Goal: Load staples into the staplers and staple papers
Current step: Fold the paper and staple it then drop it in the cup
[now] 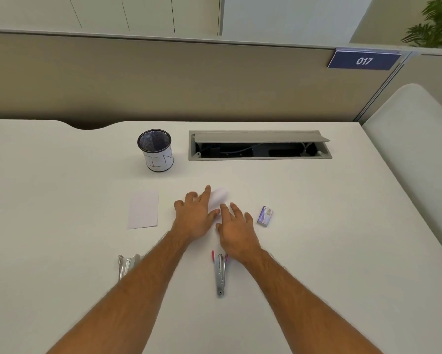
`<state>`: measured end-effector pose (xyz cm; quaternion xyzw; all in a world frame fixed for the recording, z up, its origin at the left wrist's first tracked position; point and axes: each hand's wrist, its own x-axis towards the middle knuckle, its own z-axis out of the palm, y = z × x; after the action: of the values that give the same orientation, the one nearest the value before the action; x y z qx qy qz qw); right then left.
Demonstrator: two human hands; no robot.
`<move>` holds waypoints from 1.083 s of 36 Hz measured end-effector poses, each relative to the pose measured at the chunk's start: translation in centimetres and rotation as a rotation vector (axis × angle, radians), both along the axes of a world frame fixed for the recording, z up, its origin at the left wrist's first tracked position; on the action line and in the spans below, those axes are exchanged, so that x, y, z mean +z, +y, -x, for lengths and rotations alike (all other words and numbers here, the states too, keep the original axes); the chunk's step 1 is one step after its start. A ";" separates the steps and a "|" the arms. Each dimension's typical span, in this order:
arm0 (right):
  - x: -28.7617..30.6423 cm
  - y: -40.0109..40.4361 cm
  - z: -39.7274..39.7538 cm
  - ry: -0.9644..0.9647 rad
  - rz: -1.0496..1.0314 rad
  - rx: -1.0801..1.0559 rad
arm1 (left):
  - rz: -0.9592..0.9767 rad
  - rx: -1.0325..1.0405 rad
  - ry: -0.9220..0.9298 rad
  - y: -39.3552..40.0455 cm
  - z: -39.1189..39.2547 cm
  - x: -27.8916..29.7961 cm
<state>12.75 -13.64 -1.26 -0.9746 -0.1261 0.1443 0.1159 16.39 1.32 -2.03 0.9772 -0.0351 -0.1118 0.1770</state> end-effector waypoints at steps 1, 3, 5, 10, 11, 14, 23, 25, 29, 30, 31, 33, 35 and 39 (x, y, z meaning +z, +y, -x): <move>0.0 0.0 0.0 -0.002 -0.006 -0.001 | 0.040 0.023 -0.012 -0.1 0.0 0.1; 0.0 -0.1 0.1 -0.011 -0.011 -0.002 | 0.217 0.081 -0.007 -0.5 0.2 0.3; 0.1 -0.2 0.1 -0.014 -0.020 -0.004 | 0.458 0.147 -0.013 -0.7 0.4 0.5; 1.2 -0.4 0.2 -0.003 -0.297 -0.128 | 0.669 0.286 -0.068 -0.5 0.9 1.7; 1.6 -0.5 0.1 -0.009 -0.405 -0.203 | 0.684 0.282 -0.071 -0.4 1.0 2.0; 3.4 -0.8 -0.4 0.041 -0.784 -0.517 | 0.728 0.262 -0.077 -0.1 1.4 2.7; 7.9 -1.6 -1.7 0.299 -1.303 -0.806 | 0.983 0.183 -0.058 0.4 3.7 6.7; 8.2 -1.4 -1.5 0.291 -1.318 -0.819 | 0.993 0.168 -0.101 0.7 4.2 7.5; 8.9 -0.8 -0.7 0.307 -1.323 -0.832 | 0.926 0.127 -0.140 2.0 5.5 8.9; 9.2 -0.7 -0.4 0.311 -1.325 -0.833 | 0.900 0.097 -0.143 2.3 5.8 9.1; 9.4 -0.5 -0.1 0.312 -1.320 -0.828 | 0.882 0.063 -0.143 2.5 6.2 9.4; 9.8 -0.2 0.4 0.313 -1.318 -0.806 | 0.884 0.025 -0.139 2.7 6.8 9.8; 10.3 0.1 1.2 0.309 -1.332 -0.768 | 0.936 0.061 -0.150 2.8 7.5 10.4; 10.9 0.5 2.6 0.281 -1.277 -0.728 | 1.035 0.183 -0.147 2.7 8.3 11.5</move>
<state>10.15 -13.18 9.66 -0.6704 0.1610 0.1187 0.7145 8.11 4.06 9.47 0.7664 -0.0128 0.0049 0.6422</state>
